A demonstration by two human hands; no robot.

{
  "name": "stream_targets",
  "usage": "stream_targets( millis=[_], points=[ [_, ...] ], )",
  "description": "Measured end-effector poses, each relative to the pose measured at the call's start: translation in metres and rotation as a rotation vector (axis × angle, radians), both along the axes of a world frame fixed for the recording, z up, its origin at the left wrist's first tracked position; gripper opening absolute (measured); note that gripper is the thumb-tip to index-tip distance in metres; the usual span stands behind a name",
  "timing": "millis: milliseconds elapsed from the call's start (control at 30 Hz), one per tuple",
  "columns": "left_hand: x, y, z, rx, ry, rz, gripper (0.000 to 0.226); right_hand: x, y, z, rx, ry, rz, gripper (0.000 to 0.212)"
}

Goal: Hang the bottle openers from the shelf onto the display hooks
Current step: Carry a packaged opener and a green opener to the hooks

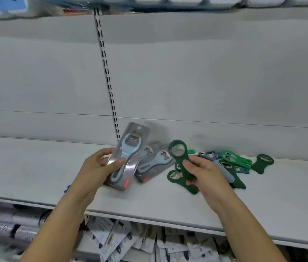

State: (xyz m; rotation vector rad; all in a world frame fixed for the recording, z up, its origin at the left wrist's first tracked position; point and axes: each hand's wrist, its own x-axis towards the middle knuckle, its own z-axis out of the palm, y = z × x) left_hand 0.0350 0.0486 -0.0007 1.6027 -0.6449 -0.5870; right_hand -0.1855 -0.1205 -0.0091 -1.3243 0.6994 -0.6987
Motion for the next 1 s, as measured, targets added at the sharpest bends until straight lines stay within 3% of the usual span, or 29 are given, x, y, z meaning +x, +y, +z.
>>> stream_targets(
  millis=[200,367,467,567,667,767,1000],
  points=[
    [0.003,0.081,-0.016,-0.118,0.09,0.257,0.053,0.052,0.042,-0.005,-0.092,0.017,0.236,0.024],
    [0.007,0.168,-0.038,-0.165,0.119,0.472,0.037,0.111,0.099,-0.013,-0.048,0.028,0.458,0.021],
    [0.013,0.224,-0.054,-0.228,0.157,0.555,0.069,0.151,0.142,-0.016,-0.049,0.05,0.593,0.021],
    [0.024,0.281,-0.068,-0.255,0.194,0.648,0.067,0.192,0.192,-0.021,-0.059,0.074,0.696,0.019],
    [0.042,0.34,-0.079,-0.271,0.201,0.769,0.082,0.237,0.252,-0.029,-0.052,0.092,0.776,0.024],
    [0.065,0.407,-0.088,-0.279,0.2,0.882,0.052,0.282,0.32,-0.037,-0.074,0.107,0.839,0.025],
    [0.126,0.567,-0.105,-0.238,0.145,1.1,0.038,0.383,0.488,-0.051,-0.053,0.1,1.0,0.02]
  ],
)
